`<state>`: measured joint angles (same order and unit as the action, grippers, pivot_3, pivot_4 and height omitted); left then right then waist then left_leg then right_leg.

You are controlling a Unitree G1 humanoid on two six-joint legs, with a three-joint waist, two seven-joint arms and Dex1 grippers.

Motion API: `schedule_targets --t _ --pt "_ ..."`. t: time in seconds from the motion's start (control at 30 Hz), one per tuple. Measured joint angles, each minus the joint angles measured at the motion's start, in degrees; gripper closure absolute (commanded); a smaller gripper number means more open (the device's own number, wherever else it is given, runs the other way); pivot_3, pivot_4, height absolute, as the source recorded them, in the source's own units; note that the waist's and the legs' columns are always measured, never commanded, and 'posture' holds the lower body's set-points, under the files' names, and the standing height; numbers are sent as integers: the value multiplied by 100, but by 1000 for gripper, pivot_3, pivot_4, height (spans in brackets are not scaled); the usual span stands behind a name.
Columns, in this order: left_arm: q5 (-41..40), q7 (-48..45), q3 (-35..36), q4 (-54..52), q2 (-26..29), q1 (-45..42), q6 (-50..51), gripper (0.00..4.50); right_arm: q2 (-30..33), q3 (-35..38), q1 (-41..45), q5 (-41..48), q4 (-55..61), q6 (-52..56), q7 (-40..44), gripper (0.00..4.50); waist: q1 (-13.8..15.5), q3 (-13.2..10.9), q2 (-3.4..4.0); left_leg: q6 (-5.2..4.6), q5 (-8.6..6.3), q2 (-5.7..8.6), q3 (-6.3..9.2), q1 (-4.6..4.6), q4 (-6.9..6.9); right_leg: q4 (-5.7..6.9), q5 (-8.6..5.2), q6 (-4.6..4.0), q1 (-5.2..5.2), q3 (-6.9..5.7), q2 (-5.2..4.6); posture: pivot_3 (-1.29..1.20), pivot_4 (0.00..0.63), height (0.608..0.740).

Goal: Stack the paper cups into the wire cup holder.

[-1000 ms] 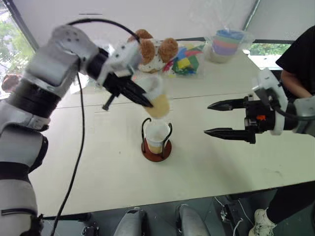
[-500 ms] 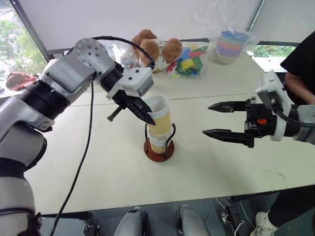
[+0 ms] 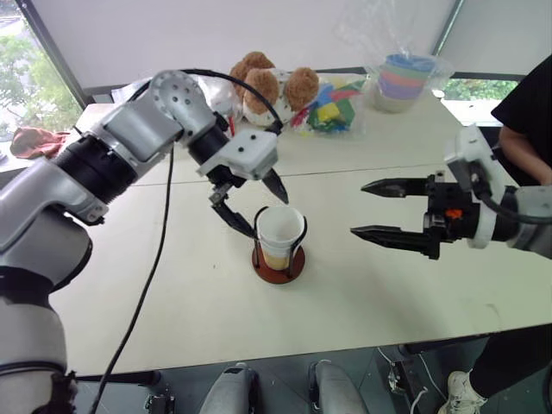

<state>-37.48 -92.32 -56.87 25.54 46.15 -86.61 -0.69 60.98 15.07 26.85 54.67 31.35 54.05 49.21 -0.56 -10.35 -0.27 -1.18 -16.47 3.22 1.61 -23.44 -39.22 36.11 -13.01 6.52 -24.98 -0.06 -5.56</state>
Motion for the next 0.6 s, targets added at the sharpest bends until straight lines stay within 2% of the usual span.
schedule_targets --t 0.1,0.2,0.3,0.37,0.4,0.5,0.6 --pt "160 36 826 488 -218 11 278 282 -37 -114 -94 -206 -78 -104 -61 477 -5 -1 -2 -1 0 0 1 0 0 1 0 1 -1 -3 1 0 150 740" --pt "481 540 1823 694 -106 345 426 282 -236 -329 -329 -629 -334 -337 -191 477 -37 5 3 -12 -7 -1 -5 12 2 4 -4 7 3 2 1 0 150 740" --pt "888 1779 2711 142 380 1941 805 282 -926 -763 -405 -1308 -928 -897 -492 477 -126 15 18 -25 -14 -1 -5 47 13 20 -4 7 10 28 7 0 150 740" --pt "939 2690 3319 -478 564 3295 1336 282 -1321 -1074 -393 -1870 -1430 -1273 -772 477 -180 8 6 -19 -11 -3 3 37 9 26 -4 6 -2 31 12 0 150 740" --pt "954 3099 3524 -770 574 3783 1558 282 -1403 -1217 -381 -2140 -1665 -1381 -927 477 -170 6 2 -4 -2 -2 4 21 4 31 -4 6 -18 32 9 0 150 740" --pt "980 4681 4838 -2040 607 5374 2162 282 -1741 -1480 -431 -2861 -2236 -1842 -1303 477 -97 8 -3 43 22 3 4 -5 8 46 -1 4 -46 52 2 0 150 740" --pt "801 5953 6301 -3275 239 6588 2718 282 -2246 -1273 -369 -2981 -2724 -2231 -1569 477 16 12 3 45 20 6 4 -1 13 8 -1 4 -35 60 1 0 150 740"
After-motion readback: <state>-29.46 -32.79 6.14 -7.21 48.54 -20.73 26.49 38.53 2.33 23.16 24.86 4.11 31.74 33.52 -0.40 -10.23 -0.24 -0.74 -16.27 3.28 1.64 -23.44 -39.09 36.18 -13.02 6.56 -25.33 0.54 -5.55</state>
